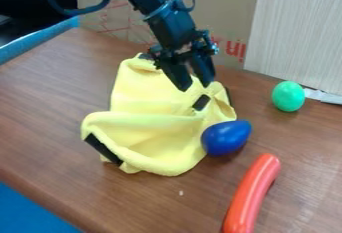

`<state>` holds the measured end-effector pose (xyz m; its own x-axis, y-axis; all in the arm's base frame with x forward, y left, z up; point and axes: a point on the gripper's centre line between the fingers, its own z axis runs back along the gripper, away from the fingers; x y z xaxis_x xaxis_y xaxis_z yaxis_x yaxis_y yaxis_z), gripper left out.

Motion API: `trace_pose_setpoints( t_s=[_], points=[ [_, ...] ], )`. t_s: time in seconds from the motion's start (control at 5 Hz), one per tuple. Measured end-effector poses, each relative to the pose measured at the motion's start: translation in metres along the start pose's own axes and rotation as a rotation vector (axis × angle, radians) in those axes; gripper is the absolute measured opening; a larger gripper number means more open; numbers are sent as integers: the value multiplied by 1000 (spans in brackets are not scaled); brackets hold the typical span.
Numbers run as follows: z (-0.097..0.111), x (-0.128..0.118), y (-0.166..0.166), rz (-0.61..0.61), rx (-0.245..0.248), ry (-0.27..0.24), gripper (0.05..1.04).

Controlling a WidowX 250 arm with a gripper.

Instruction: Foldthe cloth from bottom left to top right

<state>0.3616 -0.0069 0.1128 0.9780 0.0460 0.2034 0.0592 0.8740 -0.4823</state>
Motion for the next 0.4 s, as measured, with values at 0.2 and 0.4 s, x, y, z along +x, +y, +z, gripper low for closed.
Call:
trace_pose_setpoints(
  t_s=[0.2,0.4],
  points=[
    [14,-4,-4,-79,6,49,999],
    [57,-10,-6,-140,10,33,1000]
  ],
)
